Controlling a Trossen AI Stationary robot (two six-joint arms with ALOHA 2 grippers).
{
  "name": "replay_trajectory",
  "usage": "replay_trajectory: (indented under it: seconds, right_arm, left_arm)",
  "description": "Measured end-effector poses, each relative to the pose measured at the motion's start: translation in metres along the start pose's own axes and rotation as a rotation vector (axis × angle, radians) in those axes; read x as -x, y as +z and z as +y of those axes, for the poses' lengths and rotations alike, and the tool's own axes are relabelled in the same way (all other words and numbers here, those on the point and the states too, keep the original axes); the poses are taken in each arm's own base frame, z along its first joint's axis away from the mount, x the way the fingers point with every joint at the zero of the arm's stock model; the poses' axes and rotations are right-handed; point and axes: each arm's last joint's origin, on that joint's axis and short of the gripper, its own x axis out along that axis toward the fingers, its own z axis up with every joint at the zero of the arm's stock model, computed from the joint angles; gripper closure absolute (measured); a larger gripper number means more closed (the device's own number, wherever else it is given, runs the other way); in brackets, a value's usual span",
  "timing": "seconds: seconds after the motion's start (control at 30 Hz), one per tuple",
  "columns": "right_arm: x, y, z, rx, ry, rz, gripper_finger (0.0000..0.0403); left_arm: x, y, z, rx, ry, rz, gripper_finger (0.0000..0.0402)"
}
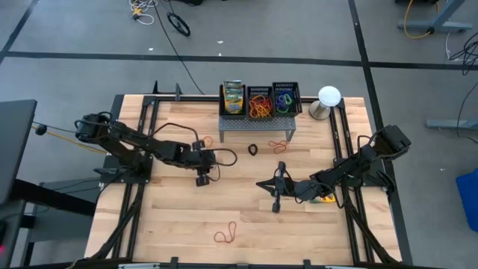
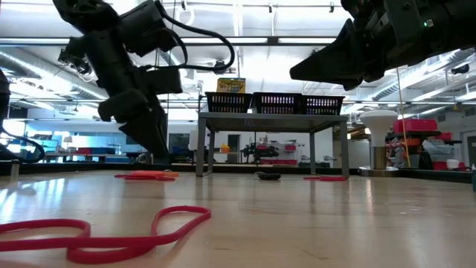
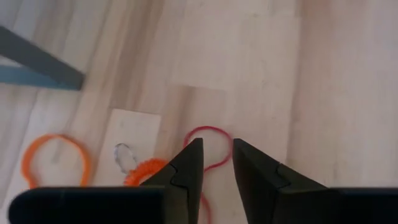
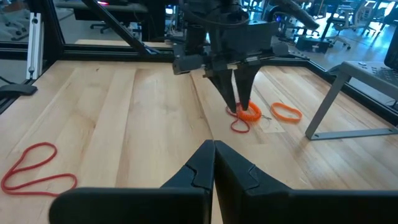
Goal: Sort rubber bands into baskets
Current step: Put the red rubber band into the middle black basket on the shelf
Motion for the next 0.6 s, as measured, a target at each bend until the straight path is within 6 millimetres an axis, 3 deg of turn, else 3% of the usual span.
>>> replay_trajectory:
  seconds: [0.33, 0.6]
  right_arm:
    - [-0.002, 0.0, -0.002, -0.034, -0.01, 0.001, 0.0385]
    - [-0.002, 0.0, -0.002, -0.034, -0.009, 0.0, 0.0385]
  left_arm:
    - [-0.01, -0.008, 0.017, 0.052, -0.044, 0.072, 0.0246]
    - [-0.025, -0.014, 0.013, 0.013, -0.031, 0.122, 0.0261]
